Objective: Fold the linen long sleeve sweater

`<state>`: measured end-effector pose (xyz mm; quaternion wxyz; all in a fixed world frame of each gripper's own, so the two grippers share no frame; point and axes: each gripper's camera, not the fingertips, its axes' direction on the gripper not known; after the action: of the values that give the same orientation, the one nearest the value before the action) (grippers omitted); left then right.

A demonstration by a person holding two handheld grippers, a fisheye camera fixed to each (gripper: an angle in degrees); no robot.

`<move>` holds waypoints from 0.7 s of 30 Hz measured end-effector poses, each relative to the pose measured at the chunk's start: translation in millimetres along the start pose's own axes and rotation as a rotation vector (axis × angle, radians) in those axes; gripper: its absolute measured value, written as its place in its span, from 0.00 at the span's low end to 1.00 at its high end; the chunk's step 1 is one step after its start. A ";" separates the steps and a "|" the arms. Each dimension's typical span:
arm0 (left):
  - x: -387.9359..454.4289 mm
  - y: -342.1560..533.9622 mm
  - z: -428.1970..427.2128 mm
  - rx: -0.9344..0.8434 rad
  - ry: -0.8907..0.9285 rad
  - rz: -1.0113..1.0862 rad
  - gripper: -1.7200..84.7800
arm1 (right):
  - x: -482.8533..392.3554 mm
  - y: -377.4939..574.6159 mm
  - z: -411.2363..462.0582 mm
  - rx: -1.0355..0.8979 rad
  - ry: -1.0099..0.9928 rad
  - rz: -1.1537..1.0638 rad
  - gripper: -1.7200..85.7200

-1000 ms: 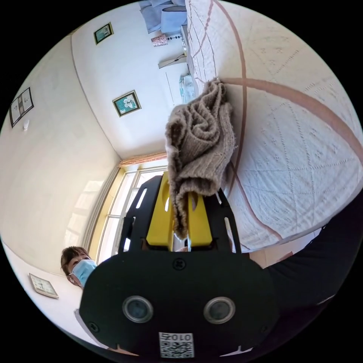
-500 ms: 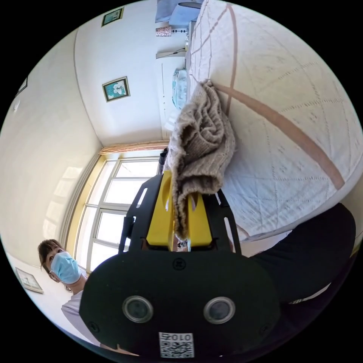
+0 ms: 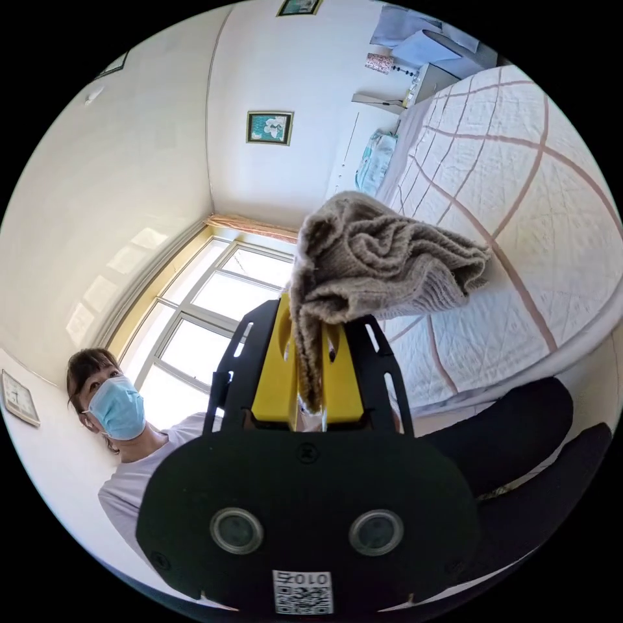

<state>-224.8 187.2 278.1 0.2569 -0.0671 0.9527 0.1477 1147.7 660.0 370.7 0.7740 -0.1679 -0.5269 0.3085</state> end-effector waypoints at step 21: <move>11.5 -150.4 91.5 -0.166 0.111 0.071 0.17 | -43.4 53.3 -2.4 0.163 -0.029 -0.007 0.09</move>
<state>-161.0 73.0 159.7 0.1917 -0.0625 0.9517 0.2314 1122.9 671.9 307.7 0.7783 -0.0982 -0.5119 0.3500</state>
